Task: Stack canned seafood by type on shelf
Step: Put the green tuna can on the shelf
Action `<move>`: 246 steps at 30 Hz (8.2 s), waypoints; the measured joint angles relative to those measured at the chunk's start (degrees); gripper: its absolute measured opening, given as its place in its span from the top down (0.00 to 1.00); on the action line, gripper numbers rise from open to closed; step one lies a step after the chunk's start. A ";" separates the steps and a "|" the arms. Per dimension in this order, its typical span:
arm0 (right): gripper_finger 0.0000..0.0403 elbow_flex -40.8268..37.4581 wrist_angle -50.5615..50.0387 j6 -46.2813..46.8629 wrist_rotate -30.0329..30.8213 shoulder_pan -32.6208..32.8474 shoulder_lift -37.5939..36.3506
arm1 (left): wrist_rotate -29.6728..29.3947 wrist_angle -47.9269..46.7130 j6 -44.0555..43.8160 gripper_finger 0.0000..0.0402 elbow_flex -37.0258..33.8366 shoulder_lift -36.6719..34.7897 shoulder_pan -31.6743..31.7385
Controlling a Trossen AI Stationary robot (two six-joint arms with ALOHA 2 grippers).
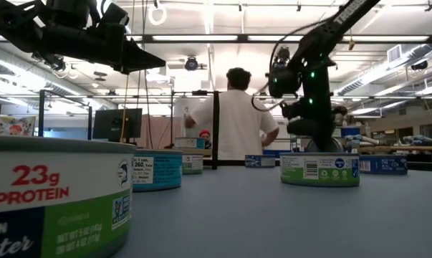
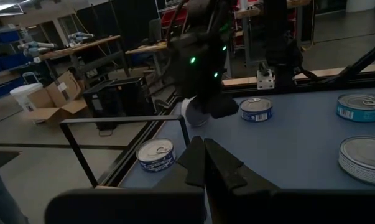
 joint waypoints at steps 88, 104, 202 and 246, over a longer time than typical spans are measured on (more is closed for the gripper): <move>0.65 -15.76 77.83 28.80 -17.14 34.19 -20.25 | -18.90 10.17 61.40 0.55 1.73 1.86 -32.26; 0.65 -15.20 86.63 36.99 -17.58 36.27 -20.30 | -32.63 27.53 88.19 0.55 11.38 20.54 -35.74; 0.65 -15.19 80.39 32.00 -15.56 38.94 -20.23 | -38.48 37.53 109.43 0.37 16.76 35.55 -37.11; 0.38 -15.04 69.62 13.90 -14.21 38.25 -31.76 | -63.42 39.75 93.12 0.64 15.76 30.22 -33.65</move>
